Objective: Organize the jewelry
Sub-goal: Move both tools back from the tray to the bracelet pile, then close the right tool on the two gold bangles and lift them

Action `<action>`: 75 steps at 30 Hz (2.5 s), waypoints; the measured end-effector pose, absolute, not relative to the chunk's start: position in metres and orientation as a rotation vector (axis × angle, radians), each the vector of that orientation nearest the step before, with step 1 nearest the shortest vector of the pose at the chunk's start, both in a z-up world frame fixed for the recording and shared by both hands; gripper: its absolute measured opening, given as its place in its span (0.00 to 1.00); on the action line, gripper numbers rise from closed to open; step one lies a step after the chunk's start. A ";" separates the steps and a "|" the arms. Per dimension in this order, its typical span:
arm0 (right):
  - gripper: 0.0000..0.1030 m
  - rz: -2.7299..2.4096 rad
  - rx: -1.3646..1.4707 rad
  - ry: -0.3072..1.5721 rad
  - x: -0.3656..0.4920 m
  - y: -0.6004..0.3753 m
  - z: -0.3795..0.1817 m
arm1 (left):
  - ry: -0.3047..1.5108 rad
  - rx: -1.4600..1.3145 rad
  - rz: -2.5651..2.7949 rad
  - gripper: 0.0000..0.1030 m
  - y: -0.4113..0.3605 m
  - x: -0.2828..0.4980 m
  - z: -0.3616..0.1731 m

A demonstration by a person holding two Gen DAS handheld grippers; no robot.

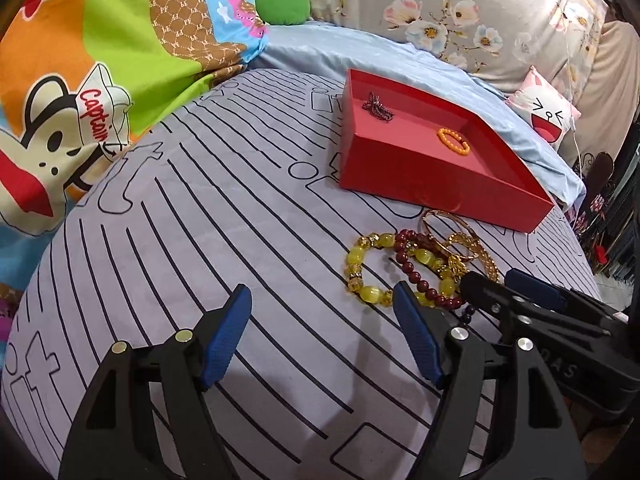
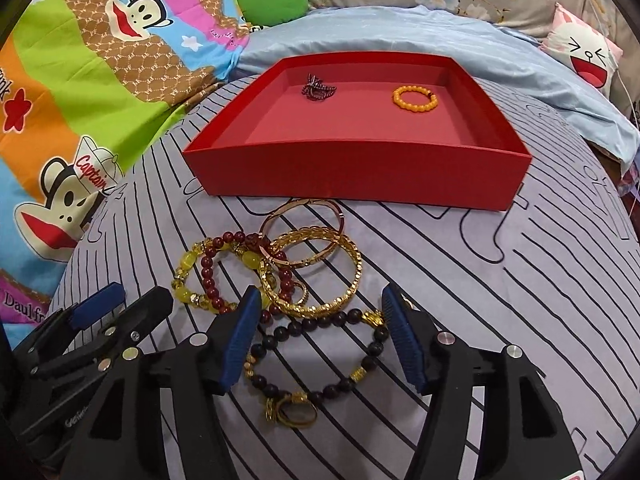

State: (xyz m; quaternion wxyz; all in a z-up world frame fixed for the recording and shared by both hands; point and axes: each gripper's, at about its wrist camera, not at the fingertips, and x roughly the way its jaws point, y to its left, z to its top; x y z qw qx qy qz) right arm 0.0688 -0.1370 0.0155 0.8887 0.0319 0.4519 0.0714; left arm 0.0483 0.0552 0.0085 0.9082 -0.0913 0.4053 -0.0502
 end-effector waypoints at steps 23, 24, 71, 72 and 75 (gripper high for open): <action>0.50 0.125 0.108 0.918 0.046 -0.172 0.022 | 0.838 -0.152 -0.157 0.68 0.034 0.060 0.017; 0.50 0.115 0.119 0.915 0.042 -0.178 0.023 | 0.836 -0.148 -0.162 0.69 0.029 0.060 0.018; 0.49 -0.273 0.242 0.899 -0.008 -0.291 0.021 | 0.935 -0.121 -0.390 0.74 -0.074 0.059 0.012; 0.49 -0.310 0.221 0.891 -0.009 -0.291 0.023 | 0.935 -0.121 -0.390 0.74 -0.074 0.058 0.012; 0.49 -0.417 0.163 0.898 -0.012 -0.294 0.026 | 0.936 -0.123 -0.392 0.74 -0.072 0.057 0.013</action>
